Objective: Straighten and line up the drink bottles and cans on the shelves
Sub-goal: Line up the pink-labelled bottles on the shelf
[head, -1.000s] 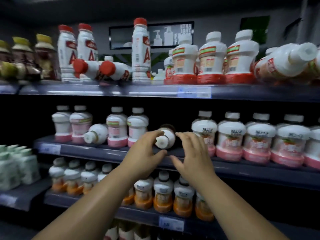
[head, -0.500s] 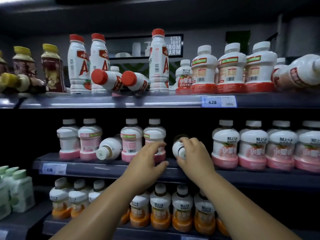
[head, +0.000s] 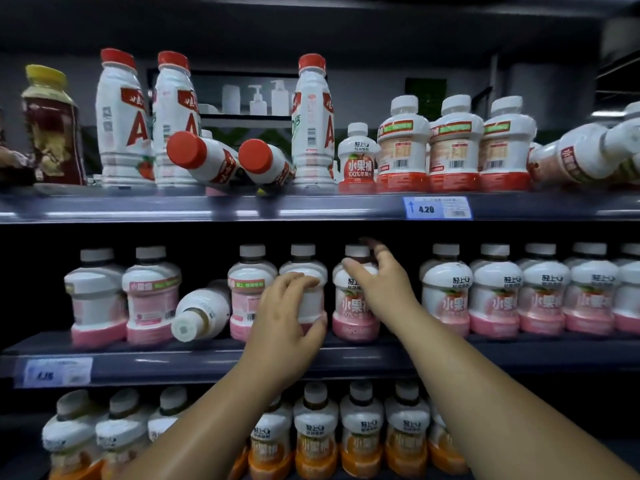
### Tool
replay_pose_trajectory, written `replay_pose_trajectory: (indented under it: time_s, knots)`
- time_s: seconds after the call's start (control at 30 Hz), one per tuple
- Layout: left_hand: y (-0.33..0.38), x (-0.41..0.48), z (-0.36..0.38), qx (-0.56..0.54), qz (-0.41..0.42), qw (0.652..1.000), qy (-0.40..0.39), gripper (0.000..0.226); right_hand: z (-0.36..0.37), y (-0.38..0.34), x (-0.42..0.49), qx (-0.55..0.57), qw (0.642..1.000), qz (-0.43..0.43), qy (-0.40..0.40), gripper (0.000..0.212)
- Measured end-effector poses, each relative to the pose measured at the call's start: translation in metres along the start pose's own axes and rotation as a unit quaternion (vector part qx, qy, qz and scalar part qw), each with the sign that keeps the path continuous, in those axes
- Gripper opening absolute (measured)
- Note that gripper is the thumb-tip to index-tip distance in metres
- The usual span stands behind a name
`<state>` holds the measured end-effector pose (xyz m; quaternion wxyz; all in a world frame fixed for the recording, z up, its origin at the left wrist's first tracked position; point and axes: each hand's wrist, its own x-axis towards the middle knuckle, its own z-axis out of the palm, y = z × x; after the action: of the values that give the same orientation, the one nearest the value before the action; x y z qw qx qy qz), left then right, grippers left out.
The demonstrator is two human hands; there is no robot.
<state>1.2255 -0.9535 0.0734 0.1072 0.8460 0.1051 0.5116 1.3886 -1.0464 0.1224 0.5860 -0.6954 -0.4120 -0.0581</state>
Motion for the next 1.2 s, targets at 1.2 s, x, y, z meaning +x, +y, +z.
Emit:
replay_pose_trajectory:
  time_s: [1.2]
  knots:
    - [-0.019,0.044,0.044,-0.257,-0.273,0.916,-0.142,0.074,-0.017,0.038,-0.054,-0.247,0.967,-0.029,0.051,0.104]
